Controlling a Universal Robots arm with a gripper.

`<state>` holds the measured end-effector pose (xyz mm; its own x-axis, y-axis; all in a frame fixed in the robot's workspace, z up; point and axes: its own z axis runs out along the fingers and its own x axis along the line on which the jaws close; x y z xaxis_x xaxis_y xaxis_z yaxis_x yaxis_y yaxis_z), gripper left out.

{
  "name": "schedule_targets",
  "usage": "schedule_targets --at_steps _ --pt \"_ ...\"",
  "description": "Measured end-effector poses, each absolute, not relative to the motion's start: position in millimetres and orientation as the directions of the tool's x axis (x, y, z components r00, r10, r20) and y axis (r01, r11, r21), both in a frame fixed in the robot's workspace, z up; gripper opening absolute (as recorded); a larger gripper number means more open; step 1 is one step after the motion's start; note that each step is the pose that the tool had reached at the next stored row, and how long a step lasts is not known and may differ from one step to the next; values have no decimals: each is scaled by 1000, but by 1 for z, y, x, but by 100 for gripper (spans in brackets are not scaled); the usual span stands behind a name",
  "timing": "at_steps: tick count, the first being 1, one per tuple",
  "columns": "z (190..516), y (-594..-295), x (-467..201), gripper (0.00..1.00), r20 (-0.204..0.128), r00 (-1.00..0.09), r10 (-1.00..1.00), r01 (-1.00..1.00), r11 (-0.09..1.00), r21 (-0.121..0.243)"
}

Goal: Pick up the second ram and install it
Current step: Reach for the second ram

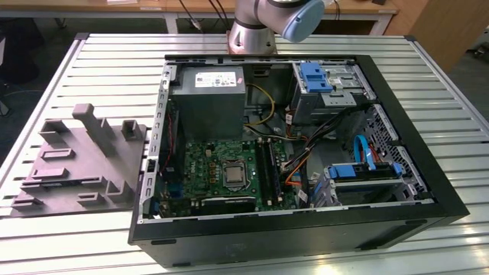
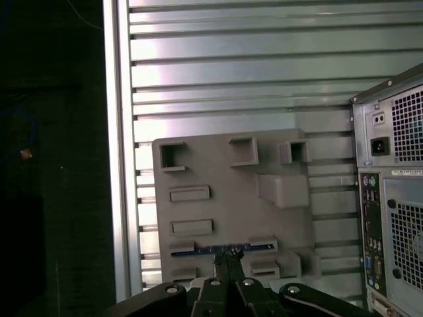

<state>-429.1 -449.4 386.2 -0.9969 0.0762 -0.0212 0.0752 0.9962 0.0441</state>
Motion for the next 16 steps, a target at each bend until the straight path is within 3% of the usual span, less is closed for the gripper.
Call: schedule_targets --at_steps 16 --pt "376 -460 -429 10 -21 -997 76 75 996 44"
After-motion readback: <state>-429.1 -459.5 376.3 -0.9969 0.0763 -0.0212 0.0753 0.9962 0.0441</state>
